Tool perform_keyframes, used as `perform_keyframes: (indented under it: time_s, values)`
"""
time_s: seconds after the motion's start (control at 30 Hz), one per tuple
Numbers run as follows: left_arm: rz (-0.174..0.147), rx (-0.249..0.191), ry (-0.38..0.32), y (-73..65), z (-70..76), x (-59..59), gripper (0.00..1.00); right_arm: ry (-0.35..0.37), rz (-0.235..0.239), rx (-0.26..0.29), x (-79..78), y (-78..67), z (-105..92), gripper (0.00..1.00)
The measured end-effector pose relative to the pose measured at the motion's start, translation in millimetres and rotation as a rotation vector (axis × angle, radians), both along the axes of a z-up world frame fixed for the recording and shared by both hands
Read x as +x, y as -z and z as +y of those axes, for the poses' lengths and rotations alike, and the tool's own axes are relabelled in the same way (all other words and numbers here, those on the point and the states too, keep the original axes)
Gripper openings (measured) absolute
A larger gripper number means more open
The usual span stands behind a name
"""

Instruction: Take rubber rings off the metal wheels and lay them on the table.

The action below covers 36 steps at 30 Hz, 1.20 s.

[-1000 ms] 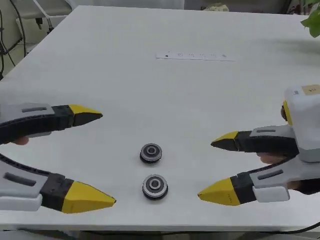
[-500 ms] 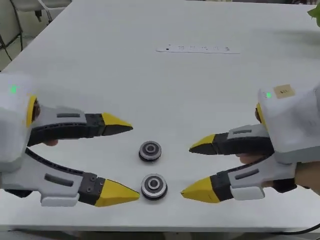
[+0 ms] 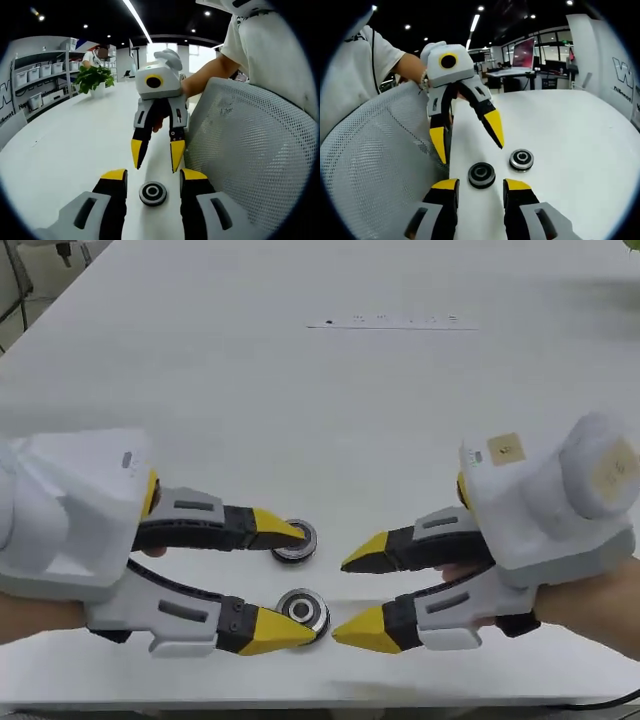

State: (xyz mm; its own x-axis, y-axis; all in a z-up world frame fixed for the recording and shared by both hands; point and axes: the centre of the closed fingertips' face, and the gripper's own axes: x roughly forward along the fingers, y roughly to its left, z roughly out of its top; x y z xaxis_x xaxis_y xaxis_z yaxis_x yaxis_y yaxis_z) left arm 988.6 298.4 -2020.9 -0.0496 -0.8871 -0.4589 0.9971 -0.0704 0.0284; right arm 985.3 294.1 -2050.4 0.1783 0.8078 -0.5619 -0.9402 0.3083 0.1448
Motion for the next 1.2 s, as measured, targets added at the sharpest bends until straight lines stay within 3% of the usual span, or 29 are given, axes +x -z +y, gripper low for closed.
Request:
perform_keyframes:
  time_s: [0.2,0.27,0.6,0.9,0.97,1.13,1.2]
  values:
    - [0.01,0.031,-0.02,16.7,2.3,6.4,0.24,-0.009,0.014,0.0,1.6,9.8,4.7,0.25]
    - [-0.005,0.059,-0.024,22.7,4.4,8.6,0.22,-0.007,0.018,-0.002,2.6,13.4,6.6,0.23]
    - [-0.001,0.071,-0.014,32.8,2.1,3.9,0.17,-0.014,0.033,-0.032,-0.9,26.8,8.7,0.19]
    - [0.0,0.095,-0.004,39.6,5.0,1.2,0.1,-0.002,0.015,-0.037,0.1,29.0,8.6,0.15]
    - [-0.014,0.088,0.006,38.9,3.9,1.7,0.08,-0.002,0.012,-0.037,0.1,29.0,8.6,0.14]
    - [0.015,0.082,-0.009,40.8,6.1,2.4,0.08,0.0,0.012,-0.038,0.4,29.2,8.6,0.14]
    - [0.01,0.083,-0.009,40.8,6.2,2.5,0.08,-0.004,0.0,-0.047,0.0,29.9,8.4,0.11]
